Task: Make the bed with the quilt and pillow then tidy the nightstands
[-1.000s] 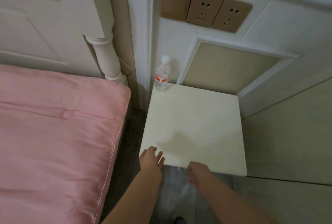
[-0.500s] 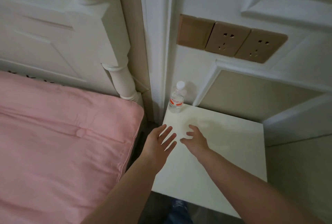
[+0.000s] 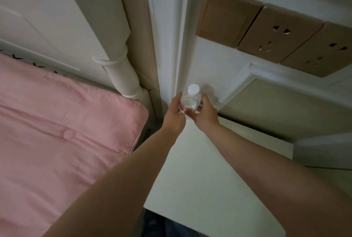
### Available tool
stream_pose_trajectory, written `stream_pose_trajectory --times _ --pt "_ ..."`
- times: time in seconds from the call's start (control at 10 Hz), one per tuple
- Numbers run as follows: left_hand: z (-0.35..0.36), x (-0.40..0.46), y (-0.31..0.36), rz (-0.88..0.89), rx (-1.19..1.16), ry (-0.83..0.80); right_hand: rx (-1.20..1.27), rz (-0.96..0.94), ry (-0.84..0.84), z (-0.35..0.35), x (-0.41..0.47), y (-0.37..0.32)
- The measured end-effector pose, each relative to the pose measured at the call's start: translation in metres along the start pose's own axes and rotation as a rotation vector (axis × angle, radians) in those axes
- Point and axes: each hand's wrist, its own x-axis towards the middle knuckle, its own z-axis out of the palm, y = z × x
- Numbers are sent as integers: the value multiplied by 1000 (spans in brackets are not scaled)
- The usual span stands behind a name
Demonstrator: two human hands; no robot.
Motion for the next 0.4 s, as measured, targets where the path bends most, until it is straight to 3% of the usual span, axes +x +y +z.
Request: stream_pose_trajectory --times 0.2,0.3,0.4 --pt "3 -14 7 -1 74 -4 -161 -72 -19 -7 0 5" --pt "5 -23 17 -27 89 44 -110 -31 -25 -5 -4 -2" --pt "6 -49 25 -66 54 110 7 138 123 -3 -32 -7"
